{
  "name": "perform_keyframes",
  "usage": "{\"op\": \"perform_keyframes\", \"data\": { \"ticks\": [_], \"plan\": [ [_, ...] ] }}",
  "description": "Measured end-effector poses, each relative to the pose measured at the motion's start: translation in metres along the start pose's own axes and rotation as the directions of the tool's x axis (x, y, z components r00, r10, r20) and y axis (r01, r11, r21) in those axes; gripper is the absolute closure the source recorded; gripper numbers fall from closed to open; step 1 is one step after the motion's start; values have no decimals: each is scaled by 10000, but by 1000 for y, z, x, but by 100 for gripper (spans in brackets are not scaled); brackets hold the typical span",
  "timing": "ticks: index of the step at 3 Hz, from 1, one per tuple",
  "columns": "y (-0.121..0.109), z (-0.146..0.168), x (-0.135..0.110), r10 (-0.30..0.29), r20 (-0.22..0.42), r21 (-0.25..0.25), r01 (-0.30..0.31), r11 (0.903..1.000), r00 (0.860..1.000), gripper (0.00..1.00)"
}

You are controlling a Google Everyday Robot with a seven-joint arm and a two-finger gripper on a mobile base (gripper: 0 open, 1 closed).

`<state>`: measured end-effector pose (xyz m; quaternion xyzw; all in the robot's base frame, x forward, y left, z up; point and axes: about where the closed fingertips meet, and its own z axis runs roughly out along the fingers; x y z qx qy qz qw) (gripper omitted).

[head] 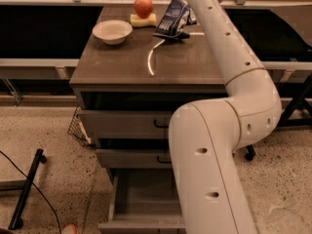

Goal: Move apple near sponge

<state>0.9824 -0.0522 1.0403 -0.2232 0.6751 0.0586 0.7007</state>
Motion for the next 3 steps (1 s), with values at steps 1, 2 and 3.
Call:
{"op": "perform_keyframes", "data": {
  "ticks": [1,2,3],
  "plan": [
    [-26,-16,-13,720,361,274,-730,9970,9968,0],
    [-43,-21,-11,974,243,767,-990,9921,9950,0],
    [-43,-21,-11,974,243,767,-990,9921,9950,0]
  ]
}}
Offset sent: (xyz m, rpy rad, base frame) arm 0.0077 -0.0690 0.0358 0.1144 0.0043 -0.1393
